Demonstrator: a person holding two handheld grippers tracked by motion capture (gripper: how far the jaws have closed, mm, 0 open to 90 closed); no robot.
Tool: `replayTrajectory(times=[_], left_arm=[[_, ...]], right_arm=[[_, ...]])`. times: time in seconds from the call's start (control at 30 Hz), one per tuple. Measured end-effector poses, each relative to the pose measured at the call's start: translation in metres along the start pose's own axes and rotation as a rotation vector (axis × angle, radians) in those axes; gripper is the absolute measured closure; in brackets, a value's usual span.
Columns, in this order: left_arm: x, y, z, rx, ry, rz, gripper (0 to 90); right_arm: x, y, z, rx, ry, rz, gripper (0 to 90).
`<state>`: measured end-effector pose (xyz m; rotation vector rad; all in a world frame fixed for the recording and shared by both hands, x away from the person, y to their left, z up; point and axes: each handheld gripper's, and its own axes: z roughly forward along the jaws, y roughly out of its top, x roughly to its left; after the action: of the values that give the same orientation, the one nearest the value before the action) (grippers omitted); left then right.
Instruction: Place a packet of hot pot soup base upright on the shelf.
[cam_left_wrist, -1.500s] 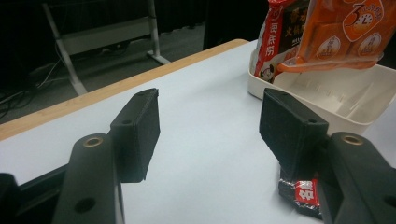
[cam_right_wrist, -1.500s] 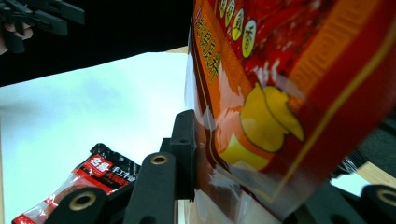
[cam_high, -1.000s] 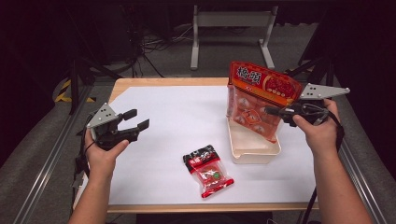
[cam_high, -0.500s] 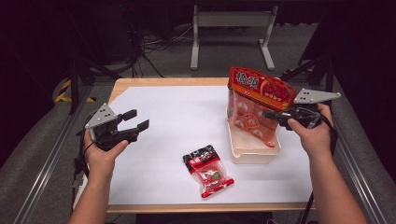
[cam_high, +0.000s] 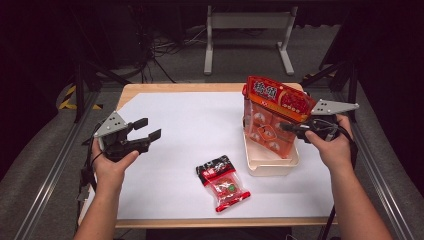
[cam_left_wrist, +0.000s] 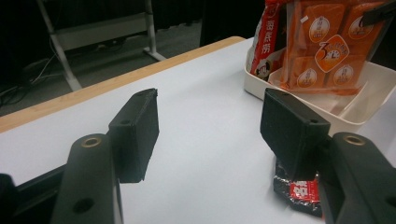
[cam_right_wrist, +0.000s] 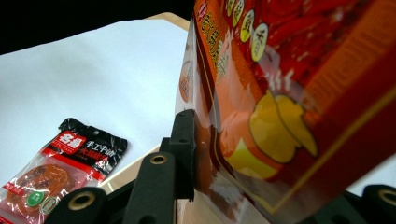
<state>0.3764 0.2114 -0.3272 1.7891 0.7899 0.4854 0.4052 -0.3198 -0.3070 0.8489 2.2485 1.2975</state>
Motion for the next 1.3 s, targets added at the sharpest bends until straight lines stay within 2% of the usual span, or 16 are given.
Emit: replayTrajectory(times=[0.27, 0.43, 0.53, 0.77, 1.0, 1.17, 1.3], left_arm=[[0.0, 0.0, 0.001, 0.006, -0.001, 0.001, 38.1], [0.0, -0.001, 0.0, 0.006, 0.0, -0.004, 38.0], [0.0, -0.001, 0.0, 0.005, -0.002, -0.004, 38.0], [-0.001, -0.002, 0.004, 0.013, -0.006, -0.005, 37.3], [-0.002, -0.001, 0.006, 0.018, -0.01, -0.008, 37.2], [-0.001, -0.001, 0.004, 0.015, -0.008, -0.011, 37.2], [0.0, -0.002, 0.003, 0.014, -0.006, -0.012, 37.1]], right_arm=[[-0.001, -0.01, 0.006, 0.014, 0.006, 0.015, 70.1], [0.003, -0.014, 0.018, 0.046, 0.015, -0.011, 70.1], [0.004, -0.015, 0.02, 0.047, 0.021, -0.006, 70.1], [0.003, -0.026, 0.023, 0.034, 0.02, 0.012, 70.1], [-0.003, -0.04, 0.019, 0.01, 0.006, 0.053, 70.1], [-0.006, -0.041, 0.019, 0.017, -0.001, 0.068, 69.6], [-0.008, -0.042, 0.017, 0.008, -0.01, 0.09, 63.6]])
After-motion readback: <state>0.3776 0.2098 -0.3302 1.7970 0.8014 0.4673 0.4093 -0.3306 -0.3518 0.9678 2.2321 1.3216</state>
